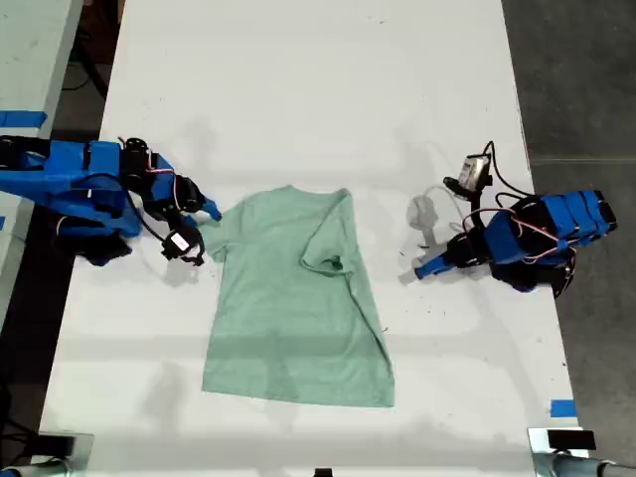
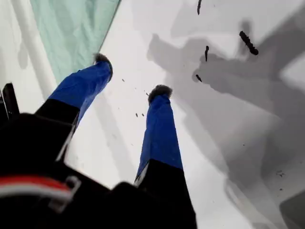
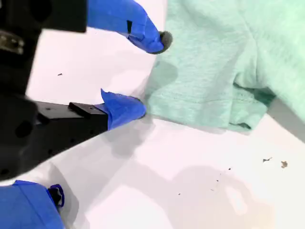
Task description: Fold t shirt
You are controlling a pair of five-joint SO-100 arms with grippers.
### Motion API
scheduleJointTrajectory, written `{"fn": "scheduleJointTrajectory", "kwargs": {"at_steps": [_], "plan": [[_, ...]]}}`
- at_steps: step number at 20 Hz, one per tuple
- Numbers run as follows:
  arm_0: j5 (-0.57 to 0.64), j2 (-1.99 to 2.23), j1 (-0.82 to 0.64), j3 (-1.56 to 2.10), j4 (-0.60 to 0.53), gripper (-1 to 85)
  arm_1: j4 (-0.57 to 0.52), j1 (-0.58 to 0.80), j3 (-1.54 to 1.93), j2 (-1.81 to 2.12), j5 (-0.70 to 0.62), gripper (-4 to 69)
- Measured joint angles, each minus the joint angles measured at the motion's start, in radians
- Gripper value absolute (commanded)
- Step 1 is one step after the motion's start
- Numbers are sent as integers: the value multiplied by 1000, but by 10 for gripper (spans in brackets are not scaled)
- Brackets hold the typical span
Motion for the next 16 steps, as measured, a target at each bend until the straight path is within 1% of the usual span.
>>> {"fn": "scheduleJointTrajectory", "kwargs": {"at_steps": [4,5,7,10,13,14,16], "plan": [[-2,-110,12,40,-94,184,0,0,0,0,0,188],[-2,-155,14,40,-120,161,0,0,0,0,0,188],[6,-225,17,41,-169,9,0,0,0,0,0,188],[18,-276,15,41,-216,-2,0,0,0,0,0,188],[35,-293,12,26,-206,-2,0,0,0,0,0,188],[34,-302,9,-32,-164,-2,0,0,0,0,0,188],[25,-314,28,-167,-46,-2,0,0,0,0,0,188]]}}
